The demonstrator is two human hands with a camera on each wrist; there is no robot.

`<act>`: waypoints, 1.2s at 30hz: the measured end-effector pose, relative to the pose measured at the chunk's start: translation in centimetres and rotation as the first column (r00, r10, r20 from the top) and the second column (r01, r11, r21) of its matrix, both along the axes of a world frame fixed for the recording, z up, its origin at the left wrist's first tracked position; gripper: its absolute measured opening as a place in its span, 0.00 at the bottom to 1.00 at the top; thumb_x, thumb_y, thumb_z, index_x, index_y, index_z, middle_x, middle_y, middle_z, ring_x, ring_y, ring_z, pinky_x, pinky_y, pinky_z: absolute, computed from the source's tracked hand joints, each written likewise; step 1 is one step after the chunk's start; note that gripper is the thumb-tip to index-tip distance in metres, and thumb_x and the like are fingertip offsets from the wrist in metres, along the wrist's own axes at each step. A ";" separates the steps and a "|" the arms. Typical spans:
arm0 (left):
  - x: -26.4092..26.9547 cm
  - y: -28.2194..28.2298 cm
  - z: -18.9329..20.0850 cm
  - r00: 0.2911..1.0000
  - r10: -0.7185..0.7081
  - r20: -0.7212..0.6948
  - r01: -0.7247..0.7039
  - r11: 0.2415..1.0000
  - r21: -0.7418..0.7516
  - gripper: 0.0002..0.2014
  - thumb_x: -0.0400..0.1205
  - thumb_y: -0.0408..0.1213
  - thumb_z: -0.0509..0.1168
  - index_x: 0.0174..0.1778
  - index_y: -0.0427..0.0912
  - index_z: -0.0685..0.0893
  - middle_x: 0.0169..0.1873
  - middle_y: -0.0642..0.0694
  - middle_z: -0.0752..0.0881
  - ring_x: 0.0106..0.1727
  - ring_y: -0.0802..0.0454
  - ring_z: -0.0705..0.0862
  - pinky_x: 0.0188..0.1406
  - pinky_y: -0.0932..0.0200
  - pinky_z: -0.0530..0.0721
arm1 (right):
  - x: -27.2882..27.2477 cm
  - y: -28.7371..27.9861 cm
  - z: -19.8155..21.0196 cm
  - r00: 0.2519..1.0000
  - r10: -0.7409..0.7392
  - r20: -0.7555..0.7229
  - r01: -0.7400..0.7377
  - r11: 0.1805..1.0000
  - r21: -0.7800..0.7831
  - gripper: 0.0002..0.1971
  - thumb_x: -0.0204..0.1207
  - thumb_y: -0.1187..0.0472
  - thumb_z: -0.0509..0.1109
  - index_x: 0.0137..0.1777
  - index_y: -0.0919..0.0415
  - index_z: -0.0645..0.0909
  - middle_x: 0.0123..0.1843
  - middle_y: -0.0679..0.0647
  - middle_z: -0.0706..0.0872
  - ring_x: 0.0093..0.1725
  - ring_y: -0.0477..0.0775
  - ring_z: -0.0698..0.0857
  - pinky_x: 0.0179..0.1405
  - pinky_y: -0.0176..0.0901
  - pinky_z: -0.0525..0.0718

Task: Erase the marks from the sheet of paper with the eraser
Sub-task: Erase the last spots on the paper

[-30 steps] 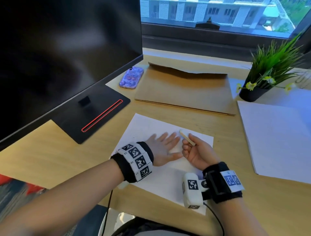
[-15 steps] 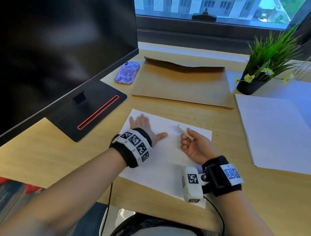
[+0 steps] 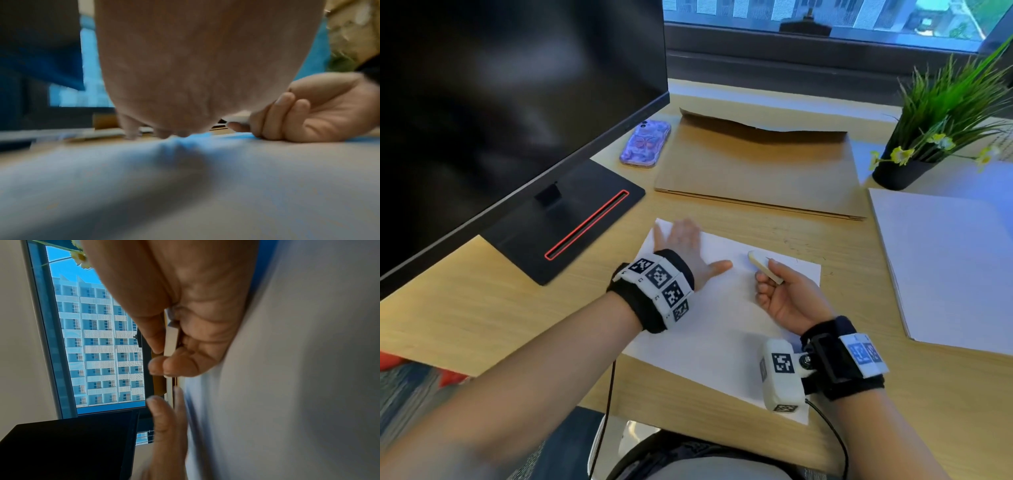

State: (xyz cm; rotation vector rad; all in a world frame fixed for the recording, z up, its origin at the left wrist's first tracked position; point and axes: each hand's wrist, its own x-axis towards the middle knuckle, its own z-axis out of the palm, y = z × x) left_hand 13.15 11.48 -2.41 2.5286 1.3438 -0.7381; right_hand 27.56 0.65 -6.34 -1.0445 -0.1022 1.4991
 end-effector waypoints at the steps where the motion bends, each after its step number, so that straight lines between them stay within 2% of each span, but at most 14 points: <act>1: 0.1 -0.3 -0.2 0.993 -0.088 0.080 0.094 0.992 -0.084 0.40 0.82 0.66 0.37 0.82 0.42 0.35 0.82 0.46 0.33 0.83 0.46 0.36 0.78 0.38 0.37 | 0.0 0.0 0.1 1.000 0.004 0.003 -0.004 1.000 -0.001 0.09 0.84 0.61 0.56 0.48 0.61 0.76 0.27 0.53 0.81 0.22 0.46 0.78 0.22 0.34 0.80; 3: -0.1 -0.8 -1.0 0.986 -0.114 0.119 0.135 0.974 -0.181 0.38 0.83 0.64 0.37 0.82 0.44 0.34 0.81 0.48 0.32 0.83 0.49 0.36 0.79 0.40 0.38 | -0.1 0.0 0.1 1.000 0.015 0.007 -0.015 1.000 -0.001 0.09 0.84 0.60 0.56 0.48 0.61 0.76 0.27 0.53 0.81 0.22 0.46 0.78 0.22 0.35 0.80; 7: -1.7 0.4 -1.5 0.990 0.122 -0.076 -0.124 0.992 -0.022 0.47 0.79 0.70 0.36 0.81 0.35 0.34 0.82 0.39 0.35 0.83 0.45 0.38 0.79 0.41 0.38 | -0.1 0.0 0.3 1.000 0.008 0.014 -0.007 1.000 -0.013 0.10 0.84 0.60 0.55 0.49 0.62 0.77 0.27 0.53 0.80 0.22 0.46 0.78 0.21 0.34 0.80; 10: -3.3 1.6 -0.7 0.966 0.248 -0.074 -0.248 0.969 0.012 0.49 0.78 0.71 0.36 0.81 0.30 0.39 0.82 0.34 0.40 0.83 0.41 0.42 0.80 0.45 0.40 | -0.4 -0.1 0.5 0.999 0.001 0.049 0.001 1.000 -0.031 0.10 0.84 0.61 0.56 0.51 0.63 0.77 0.27 0.53 0.80 0.22 0.46 0.79 0.21 0.34 0.81; 12: -4.5 2.2 0.0 0.968 0.247 0.034 -0.248 0.969 0.023 0.44 0.82 0.65 0.38 0.82 0.30 0.44 0.82 0.34 0.44 0.83 0.42 0.45 0.80 0.46 0.45 | -0.7 0.1 0.8 0.994 0.006 0.107 0.000 0.998 -0.057 0.09 0.84 0.62 0.57 0.50 0.64 0.78 0.27 0.54 0.81 0.22 0.47 0.80 0.21 0.34 0.81; 14: -5.9 2.8 0.7 0.960 0.212 0.181 -0.228 0.971 0.074 0.32 0.87 0.54 0.46 0.80 0.35 0.58 0.80 0.33 0.56 0.82 0.41 0.56 0.78 0.45 0.55 | -1.0 0.2 1.3 0.977 0.049 0.206 -0.032 0.996 -0.082 0.08 0.84 0.63 0.59 0.51 0.64 0.79 0.27 0.54 0.81 0.21 0.47 0.80 0.21 0.34 0.81; 17: -7.7 3.6 1.3 0.848 0.266 0.458 -0.359 0.925 0.127 0.13 0.86 0.39 0.56 0.61 0.40 0.82 0.57 0.38 0.83 0.59 0.40 0.81 0.55 0.48 0.78 | -1.5 0.5 2.2 0.927 0.154 0.342 -0.125 0.987 -0.105 0.07 0.82 0.64 0.63 0.54 0.63 0.81 0.28 0.54 0.82 0.23 0.48 0.82 0.22 0.34 0.81; 20: -8.6 3.9 1.4 0.754 0.318 0.575 -0.438 0.896 0.078 0.07 0.84 0.40 0.62 0.44 0.44 0.84 0.45 0.45 0.86 0.48 0.44 0.82 0.46 0.53 0.80 | -2.0 1.7 3.7 0.852 0.263 0.453 -0.236 0.965 -0.116 0.07 0.81 0.64 0.65 0.56 0.64 0.80 0.28 0.54 0.82 0.24 0.49 0.83 0.23 0.35 0.82; 23: -8.9 4.2 1.0 0.726 0.328 0.604 -0.433 0.901 0.031 0.06 0.83 0.41 0.63 0.42 0.46 0.83 0.45 0.47 0.87 0.48 0.45 0.83 0.49 0.51 0.82 | -2.6 3.6 5.0 0.794 0.321 0.517 -0.295 0.946 -0.135 0.04 0.82 0.64 0.64 0.53 0.62 0.79 0.29 0.55 0.83 0.24 0.49 0.83 0.22 0.35 0.82; 27: -9.0 4.6 0.4 0.719 0.340 0.606 -0.374 0.924 -0.075 0.08 0.81 0.35 0.65 0.55 0.43 0.84 0.54 0.46 0.85 0.52 0.49 0.81 0.56 0.55 0.80 | -3.2 6.5 5.3 0.778 0.347 0.524 -0.299 0.938 -0.177 0.03 0.82 0.62 0.65 0.48 0.60 0.78 0.37 0.55 0.83 0.26 0.49 0.86 0.25 0.35 0.84; 29: -8.4 4.0 0.2 0.776 0.265 0.573 -0.252 0.962 -0.104 0.16 0.81 0.38 0.67 0.64 0.43 0.81 0.64 0.45 0.79 0.63 0.49 0.78 0.66 0.56 0.74 | -3.7 7.5 4.8 0.768 0.377 0.518 -0.308 0.926 -0.217 0.03 0.82 0.62 0.65 0.49 0.61 0.78 0.40 0.56 0.82 0.29 0.50 0.85 0.29 0.38 0.85; 32: -6.7 1.4 -0.1 0.893 -0.022 0.450 0.071 0.993 -0.092 0.32 0.84 0.48 0.61 0.82 0.44 0.58 0.82 0.48 0.56 0.82 0.51 0.54 0.79 0.56 0.54 | -4.1 8.1 3.6 0.789 0.381 0.482 -0.290 0.922 -0.255 0.05 0.82 0.62 0.64 0.53 0.64 0.77 0.36 0.55 0.80 0.27 0.50 0.82 0.30 0.40 0.84; 34: -5.8 -0.7 -0.2 0.923 -0.118 0.366 0.198 0.962 -0.189 0.39 0.84 0.54 0.56 0.83 0.46 0.40 0.83 0.50 0.40 0.83 0.50 0.41 0.81 0.48 0.45 | -4.0 8.1 2.9 0.817 0.353 0.456 -0.267 0.933 -0.243 0.08 0.82 0.63 0.64 0.55 0.68 0.77 0.31 0.56 0.81 0.25 0.51 0.82 0.27 0.40 0.85; 36: -5.6 -1.9 -0.6 0.955 -0.154 0.252 0.223 0.935 -0.275 0.42 0.83 0.60 0.51 0.81 0.46 0.31 0.82 0.50 0.33 0.82 0.49 0.35 0.80 0.44 0.41 | -3.7 8.0 2.7 0.818 0.347 0.459 -0.260 0.934 -0.243 0.07 0.82 0.64 0.64 0.54 0.69 0.76 0.30 0.58 0.81 0.24 0.52 0.83 0.25 0.40 0.85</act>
